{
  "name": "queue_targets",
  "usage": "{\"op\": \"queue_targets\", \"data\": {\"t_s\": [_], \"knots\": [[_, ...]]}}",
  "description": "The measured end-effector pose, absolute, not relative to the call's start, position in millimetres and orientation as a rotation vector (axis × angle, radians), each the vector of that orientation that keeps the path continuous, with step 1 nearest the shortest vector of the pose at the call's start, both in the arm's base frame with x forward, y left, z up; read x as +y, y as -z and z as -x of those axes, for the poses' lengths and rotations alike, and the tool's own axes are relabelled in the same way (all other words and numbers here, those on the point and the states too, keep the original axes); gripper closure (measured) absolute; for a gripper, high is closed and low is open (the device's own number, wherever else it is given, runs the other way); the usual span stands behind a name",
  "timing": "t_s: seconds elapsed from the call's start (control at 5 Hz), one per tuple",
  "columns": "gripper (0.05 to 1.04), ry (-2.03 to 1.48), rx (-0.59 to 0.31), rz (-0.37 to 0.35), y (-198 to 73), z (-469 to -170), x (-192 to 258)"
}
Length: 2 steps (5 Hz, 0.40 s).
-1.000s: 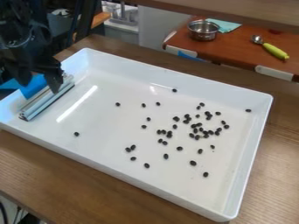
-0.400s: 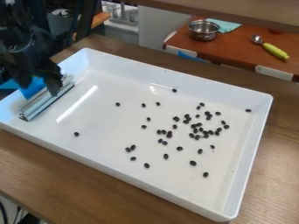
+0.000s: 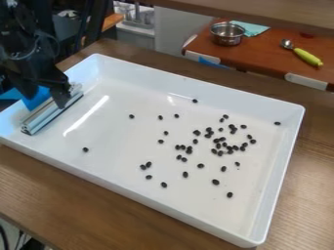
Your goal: Sweep into pile
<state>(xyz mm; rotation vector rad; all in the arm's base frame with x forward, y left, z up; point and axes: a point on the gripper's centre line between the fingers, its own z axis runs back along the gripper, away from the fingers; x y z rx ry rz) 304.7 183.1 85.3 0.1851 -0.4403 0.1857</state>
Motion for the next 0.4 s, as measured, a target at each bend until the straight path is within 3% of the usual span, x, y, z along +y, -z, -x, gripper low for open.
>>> {"op": "queue_targets", "data": {"t_s": [0.4], "knots": [[0.698,-0.171,-0.409,-0.189,-72.1,-294.2,179.2]]}}
